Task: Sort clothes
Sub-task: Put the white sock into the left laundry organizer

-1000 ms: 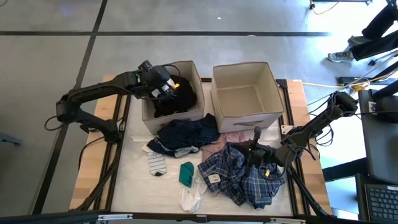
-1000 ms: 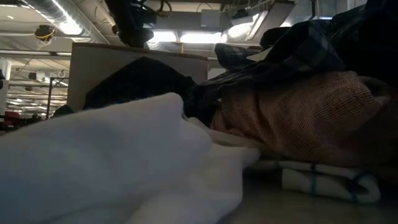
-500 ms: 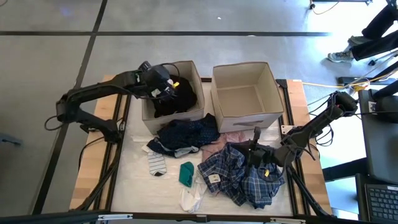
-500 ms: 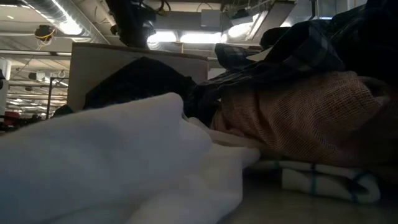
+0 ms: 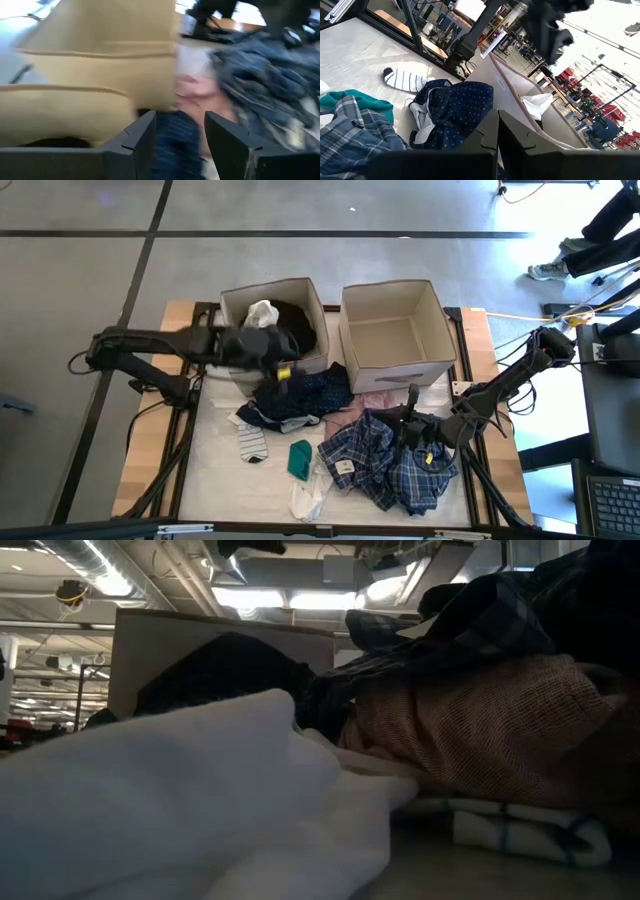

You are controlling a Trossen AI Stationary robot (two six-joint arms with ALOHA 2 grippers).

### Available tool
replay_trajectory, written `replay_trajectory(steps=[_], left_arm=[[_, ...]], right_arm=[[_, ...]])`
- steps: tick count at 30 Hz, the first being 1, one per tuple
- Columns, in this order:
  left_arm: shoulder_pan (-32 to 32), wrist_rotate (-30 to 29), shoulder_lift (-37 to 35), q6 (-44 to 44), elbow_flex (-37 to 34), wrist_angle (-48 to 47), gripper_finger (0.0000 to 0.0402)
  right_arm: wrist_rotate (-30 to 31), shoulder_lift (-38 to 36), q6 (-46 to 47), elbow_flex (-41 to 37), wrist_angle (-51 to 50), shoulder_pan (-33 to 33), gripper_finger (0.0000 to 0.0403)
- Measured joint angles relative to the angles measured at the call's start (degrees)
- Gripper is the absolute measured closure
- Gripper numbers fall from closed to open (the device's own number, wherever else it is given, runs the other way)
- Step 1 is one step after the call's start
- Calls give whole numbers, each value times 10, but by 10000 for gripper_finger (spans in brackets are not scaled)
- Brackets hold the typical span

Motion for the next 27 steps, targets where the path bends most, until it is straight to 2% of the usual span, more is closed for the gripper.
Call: replay_trajectory(steps=[5, 12, 18, 27], left_arm=[[-90, 0, 37, -36, -19, 25, 244], [-179, -1, 128, -85, -26, 53, 245], [-224, -6, 211, -126, -27, 96, 245], [-264, -6, 292, -176, -27, 149, 245]], right_arm=[[-3, 0, 15, 0, 0, 0, 391], [-79, 0, 24, 0, 0, 0, 391], [-101, 0, 79, 0, 1, 0, 391], [-130, 0, 164, 0, -2, 1, 391]])
